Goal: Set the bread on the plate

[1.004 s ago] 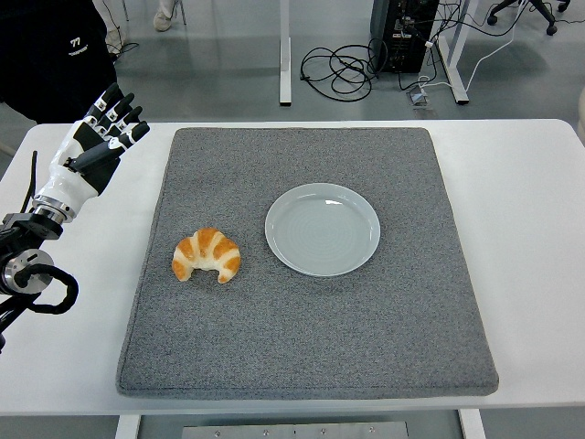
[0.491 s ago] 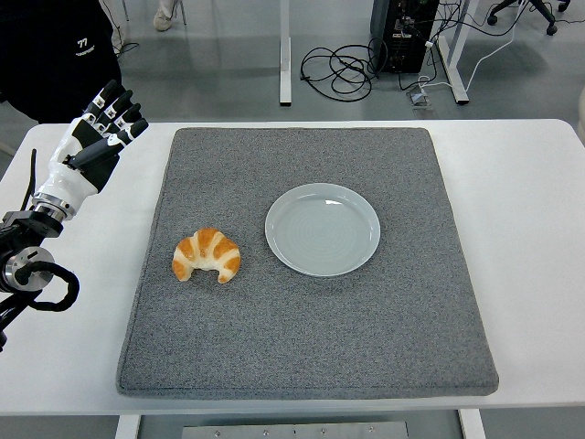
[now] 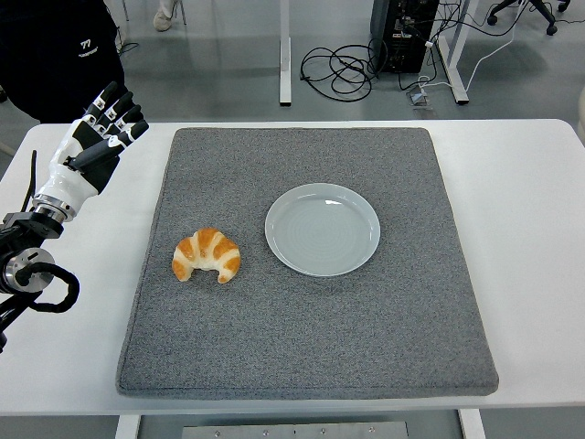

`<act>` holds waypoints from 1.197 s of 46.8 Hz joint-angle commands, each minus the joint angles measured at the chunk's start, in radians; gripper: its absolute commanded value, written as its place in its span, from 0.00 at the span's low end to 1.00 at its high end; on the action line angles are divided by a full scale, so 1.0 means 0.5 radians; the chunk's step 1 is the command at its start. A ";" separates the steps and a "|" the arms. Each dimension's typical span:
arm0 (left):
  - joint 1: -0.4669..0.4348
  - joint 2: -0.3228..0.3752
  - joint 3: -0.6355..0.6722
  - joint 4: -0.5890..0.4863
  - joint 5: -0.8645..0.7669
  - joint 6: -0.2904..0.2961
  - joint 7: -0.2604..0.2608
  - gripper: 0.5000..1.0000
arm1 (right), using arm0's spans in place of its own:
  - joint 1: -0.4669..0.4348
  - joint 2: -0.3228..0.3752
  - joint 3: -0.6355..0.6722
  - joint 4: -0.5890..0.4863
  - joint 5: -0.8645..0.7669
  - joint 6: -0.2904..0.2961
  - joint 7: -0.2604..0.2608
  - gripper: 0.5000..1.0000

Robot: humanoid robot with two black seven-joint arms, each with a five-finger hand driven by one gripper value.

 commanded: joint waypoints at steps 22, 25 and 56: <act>-0.138 0.282 0.353 -0.354 0.158 0.144 0.001 0.87 | 0.000 0.000 0.000 0.000 0.000 0.001 0.000 1.00; -0.205 0.389 0.445 -0.474 0.198 0.187 0.001 0.87 | 0.000 0.000 0.000 0.000 0.000 -0.002 0.000 1.00; -0.711 0.969 0.893 -0.931 1.158 0.190 0.034 0.89 | 0.000 0.000 0.003 0.003 0.000 0.001 0.000 1.00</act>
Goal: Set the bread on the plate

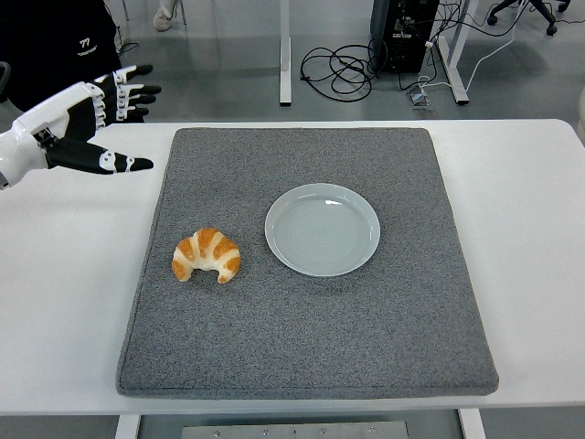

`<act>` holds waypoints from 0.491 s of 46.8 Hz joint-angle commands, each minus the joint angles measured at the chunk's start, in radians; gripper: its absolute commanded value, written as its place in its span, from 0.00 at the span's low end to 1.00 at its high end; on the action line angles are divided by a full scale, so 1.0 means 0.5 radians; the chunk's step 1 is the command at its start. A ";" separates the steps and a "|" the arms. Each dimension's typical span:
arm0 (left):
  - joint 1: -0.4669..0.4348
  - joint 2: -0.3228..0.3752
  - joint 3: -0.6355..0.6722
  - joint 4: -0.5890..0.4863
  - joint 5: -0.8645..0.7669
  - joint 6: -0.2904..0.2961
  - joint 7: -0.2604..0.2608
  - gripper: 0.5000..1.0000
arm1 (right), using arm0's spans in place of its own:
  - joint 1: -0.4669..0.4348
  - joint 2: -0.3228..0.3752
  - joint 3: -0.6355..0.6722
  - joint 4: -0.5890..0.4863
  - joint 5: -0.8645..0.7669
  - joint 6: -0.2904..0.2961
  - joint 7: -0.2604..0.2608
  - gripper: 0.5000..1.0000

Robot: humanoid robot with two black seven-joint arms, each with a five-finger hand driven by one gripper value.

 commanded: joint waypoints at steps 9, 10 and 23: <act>-0.016 0.014 0.032 -0.017 0.431 0.012 0.000 0.89 | 0.000 0.000 -0.003 0.001 0.000 0.000 0.000 1.00; -0.025 0.014 0.032 -0.017 0.468 0.009 0.000 0.89 | 0.000 0.000 -0.003 0.001 0.000 0.000 0.000 1.00; -0.004 -0.019 0.041 -0.017 0.876 0.138 -0.003 0.89 | 0.000 0.000 0.000 0.001 0.000 0.000 0.000 1.00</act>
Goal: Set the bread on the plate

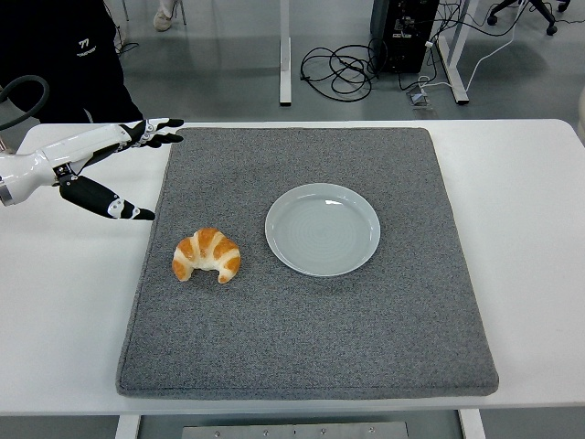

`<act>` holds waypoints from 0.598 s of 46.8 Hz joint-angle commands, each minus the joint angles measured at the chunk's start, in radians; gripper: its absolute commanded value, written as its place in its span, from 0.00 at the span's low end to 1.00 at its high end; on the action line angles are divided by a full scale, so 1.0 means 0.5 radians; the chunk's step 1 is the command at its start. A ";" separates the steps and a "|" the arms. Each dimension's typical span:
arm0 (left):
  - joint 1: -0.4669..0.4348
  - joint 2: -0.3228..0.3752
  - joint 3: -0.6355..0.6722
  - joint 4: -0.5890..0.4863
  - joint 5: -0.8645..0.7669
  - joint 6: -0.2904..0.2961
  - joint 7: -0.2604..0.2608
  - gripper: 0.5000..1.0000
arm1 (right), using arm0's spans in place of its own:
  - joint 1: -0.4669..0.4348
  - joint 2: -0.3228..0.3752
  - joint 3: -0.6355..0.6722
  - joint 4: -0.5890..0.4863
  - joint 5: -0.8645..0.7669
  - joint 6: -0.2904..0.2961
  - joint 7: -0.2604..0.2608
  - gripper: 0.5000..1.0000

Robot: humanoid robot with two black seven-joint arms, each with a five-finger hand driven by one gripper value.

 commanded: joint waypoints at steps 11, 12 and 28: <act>0.046 -0.098 0.169 0.016 0.206 0.154 0.003 0.89 | 0.000 0.000 0.002 0.000 0.000 0.000 0.000 1.00; 0.046 -0.107 0.197 0.019 0.218 0.173 0.003 0.88 | 0.000 0.000 -0.001 0.000 0.000 0.000 0.000 1.00; 0.135 -0.389 0.311 0.215 0.228 0.489 -0.003 0.89 | 0.000 0.000 -0.001 -0.003 0.000 0.000 0.000 1.00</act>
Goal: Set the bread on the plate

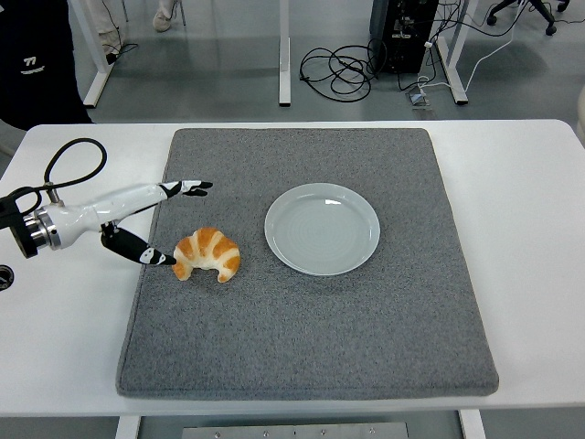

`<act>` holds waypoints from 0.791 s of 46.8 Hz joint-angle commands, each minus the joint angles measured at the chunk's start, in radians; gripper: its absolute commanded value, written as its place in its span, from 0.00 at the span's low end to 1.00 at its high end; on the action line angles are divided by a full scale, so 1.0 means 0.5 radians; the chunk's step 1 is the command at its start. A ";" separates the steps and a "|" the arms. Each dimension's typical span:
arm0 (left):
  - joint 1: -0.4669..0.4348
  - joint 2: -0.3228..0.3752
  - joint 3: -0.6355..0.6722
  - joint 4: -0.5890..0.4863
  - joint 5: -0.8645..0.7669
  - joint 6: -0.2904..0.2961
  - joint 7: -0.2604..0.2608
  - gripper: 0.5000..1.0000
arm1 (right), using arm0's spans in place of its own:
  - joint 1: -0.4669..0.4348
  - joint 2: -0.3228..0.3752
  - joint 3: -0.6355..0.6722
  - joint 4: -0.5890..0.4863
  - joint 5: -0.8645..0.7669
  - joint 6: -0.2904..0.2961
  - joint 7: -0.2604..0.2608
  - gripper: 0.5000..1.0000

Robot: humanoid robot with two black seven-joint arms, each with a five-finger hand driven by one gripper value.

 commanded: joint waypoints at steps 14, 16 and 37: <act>0.109 -0.190 -0.012 0.169 -0.030 0.107 -0.015 0.88 | -0.007 0.000 0.000 0.000 0.000 -0.003 0.000 1.00; 0.121 -0.209 -0.012 0.194 -0.030 0.119 -0.018 0.89 | -0.007 0.000 0.000 0.000 0.000 -0.003 0.000 1.00; 0.219 -0.368 -0.024 0.326 -0.037 0.205 -0.083 0.88 | -0.007 0.000 0.000 0.000 0.000 -0.003 0.000 1.00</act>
